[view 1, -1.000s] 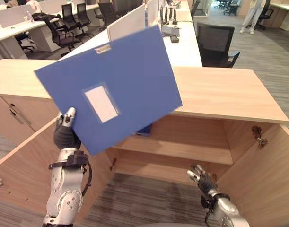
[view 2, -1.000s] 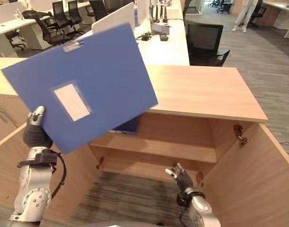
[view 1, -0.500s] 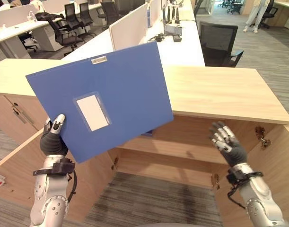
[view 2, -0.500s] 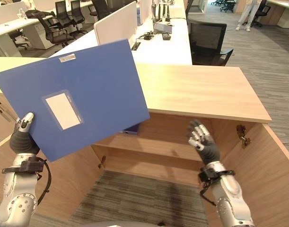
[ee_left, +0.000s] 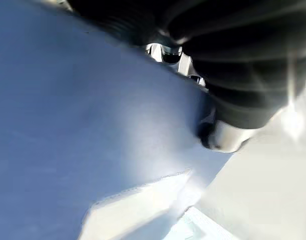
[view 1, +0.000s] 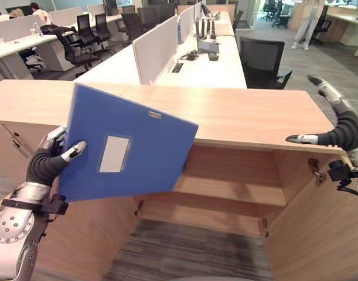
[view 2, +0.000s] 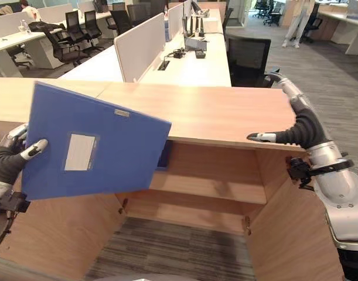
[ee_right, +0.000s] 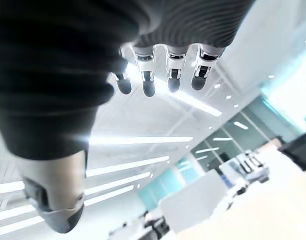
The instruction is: Put the empty folder in the office cabinet
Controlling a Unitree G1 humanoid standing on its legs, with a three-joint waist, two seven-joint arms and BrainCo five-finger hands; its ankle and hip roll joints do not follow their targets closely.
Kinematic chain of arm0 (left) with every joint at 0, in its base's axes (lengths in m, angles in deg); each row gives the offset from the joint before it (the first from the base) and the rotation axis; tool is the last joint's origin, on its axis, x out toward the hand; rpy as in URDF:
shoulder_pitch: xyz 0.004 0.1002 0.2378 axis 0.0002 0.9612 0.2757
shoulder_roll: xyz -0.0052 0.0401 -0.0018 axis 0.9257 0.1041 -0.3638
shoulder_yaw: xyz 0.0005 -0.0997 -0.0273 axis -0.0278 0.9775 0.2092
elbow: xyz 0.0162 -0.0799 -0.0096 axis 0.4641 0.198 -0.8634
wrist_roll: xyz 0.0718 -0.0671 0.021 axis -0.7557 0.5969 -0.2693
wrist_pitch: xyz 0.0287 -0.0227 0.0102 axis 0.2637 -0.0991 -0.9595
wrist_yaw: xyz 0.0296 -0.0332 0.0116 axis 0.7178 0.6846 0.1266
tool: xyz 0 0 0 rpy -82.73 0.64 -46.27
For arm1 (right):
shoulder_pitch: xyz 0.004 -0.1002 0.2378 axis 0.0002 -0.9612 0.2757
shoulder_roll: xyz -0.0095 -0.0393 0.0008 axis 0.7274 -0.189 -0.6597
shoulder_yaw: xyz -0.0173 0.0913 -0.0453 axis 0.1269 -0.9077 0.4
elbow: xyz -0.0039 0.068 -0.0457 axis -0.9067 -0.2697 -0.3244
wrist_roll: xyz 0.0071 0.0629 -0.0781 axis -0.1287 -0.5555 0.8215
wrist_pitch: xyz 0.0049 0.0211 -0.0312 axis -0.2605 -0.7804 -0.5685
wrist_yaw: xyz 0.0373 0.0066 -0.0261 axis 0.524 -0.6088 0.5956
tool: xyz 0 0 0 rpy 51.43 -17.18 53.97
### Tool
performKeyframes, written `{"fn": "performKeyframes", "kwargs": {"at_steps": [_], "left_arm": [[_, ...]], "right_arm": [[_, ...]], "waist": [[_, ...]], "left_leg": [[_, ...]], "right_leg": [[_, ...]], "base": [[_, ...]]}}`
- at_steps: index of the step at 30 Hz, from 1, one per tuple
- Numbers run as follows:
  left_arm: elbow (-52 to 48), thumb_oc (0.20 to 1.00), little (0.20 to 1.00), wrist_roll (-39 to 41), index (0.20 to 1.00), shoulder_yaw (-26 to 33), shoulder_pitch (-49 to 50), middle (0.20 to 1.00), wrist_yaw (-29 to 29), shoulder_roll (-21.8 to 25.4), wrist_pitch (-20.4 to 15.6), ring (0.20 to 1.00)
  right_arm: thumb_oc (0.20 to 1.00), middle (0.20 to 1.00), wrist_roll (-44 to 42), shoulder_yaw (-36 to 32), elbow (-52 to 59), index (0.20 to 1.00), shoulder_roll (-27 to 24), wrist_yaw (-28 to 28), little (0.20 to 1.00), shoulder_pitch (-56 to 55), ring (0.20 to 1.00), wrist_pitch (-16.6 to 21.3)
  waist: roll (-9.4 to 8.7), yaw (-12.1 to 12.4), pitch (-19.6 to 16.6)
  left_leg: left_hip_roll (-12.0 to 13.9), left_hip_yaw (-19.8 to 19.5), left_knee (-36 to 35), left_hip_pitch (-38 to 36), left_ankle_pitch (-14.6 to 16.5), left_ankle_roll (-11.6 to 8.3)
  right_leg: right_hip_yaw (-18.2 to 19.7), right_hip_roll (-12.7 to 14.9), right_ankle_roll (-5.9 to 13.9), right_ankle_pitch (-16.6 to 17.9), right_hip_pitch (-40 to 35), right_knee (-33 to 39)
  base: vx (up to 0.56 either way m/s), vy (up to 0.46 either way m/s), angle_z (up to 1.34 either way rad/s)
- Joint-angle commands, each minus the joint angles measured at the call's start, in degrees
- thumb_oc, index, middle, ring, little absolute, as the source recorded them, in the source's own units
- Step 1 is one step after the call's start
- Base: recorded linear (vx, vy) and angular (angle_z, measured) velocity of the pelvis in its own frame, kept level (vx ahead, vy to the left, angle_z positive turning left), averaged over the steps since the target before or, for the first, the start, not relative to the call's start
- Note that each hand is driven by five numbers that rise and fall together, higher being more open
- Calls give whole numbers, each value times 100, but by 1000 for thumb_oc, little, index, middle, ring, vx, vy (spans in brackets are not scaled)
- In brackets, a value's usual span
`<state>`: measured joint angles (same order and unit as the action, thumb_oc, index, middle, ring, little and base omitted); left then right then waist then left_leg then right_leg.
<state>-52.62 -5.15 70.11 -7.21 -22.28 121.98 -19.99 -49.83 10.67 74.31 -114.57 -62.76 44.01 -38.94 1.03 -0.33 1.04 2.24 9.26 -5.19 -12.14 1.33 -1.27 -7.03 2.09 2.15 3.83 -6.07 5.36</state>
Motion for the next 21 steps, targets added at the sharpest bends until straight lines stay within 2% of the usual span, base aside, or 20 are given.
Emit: {"fn": "performKeyframes", "kwargs": {"at_steps": [1, 2, 4, 8, 21], "left_arm": [[127, 200, 200, -1257, 200, 152, -626, 200, 705, 249, -453, 200], [31, 200, 200, -1794, 200, 19, -933, 200, 840, 251, -491, 200], [-48, 200, 200, -2082, 200, -103, -1119, 200, 943, 276, -539, 200], [-341, 200, 200, -2087, 200, -514, -1472, 200, 907, 297, -655, 200], [-659, 200, 200, -1768, 200, -1292, -1859, 200, 659, 527, -811, 200]], "right_arm": [[1000, 1000, 273, 156, -62, 1000, 224, 199, 1000, 420, 1000, 62], [1000, 1000, 257, 607, 3, 1000, 295, 403, 1000, 653, 1000, 55], [1000, 1000, 280, 964, -30, 1000, 370, 474, 1000, 857, 1000, 52], [1000, 1000, 292, 1817, -208, 1000, 579, 516, 1000, 1394, 1000, 21], [1000, 1000, 68, 2637, -899, 1000, 911, 151, 1000, 2087, 1000, -46]], "waist": [[-291, 61, -62], [-300, 83, -62], [-305, 80, -62], [-312, 112, -66], [-324, 140, -50]], "left_leg": [[-71, -339, 19, 76, 334, 49], [-67, -334, 19, 82, 323, 41], [-62, -326, 19, 83, 319, 32], [-55, -319, 19, 86, 313, 19], [-36, -294, 19, 44, 308, -3]], "right_leg": [[-191, 268, 360, -437, -445, -87], [-195, 263, 354, -443, -440, -95], [-195, 267, 352, -439, -441, -89], [-210, 270, 348, -427, -428, -98], [-204, 261, 329, -427, -462, -102]], "base": [[-28, -37, 2], [0, 0, 0], [0, 0, 0], [0, 0, 0], [0, 0, 0]]}}
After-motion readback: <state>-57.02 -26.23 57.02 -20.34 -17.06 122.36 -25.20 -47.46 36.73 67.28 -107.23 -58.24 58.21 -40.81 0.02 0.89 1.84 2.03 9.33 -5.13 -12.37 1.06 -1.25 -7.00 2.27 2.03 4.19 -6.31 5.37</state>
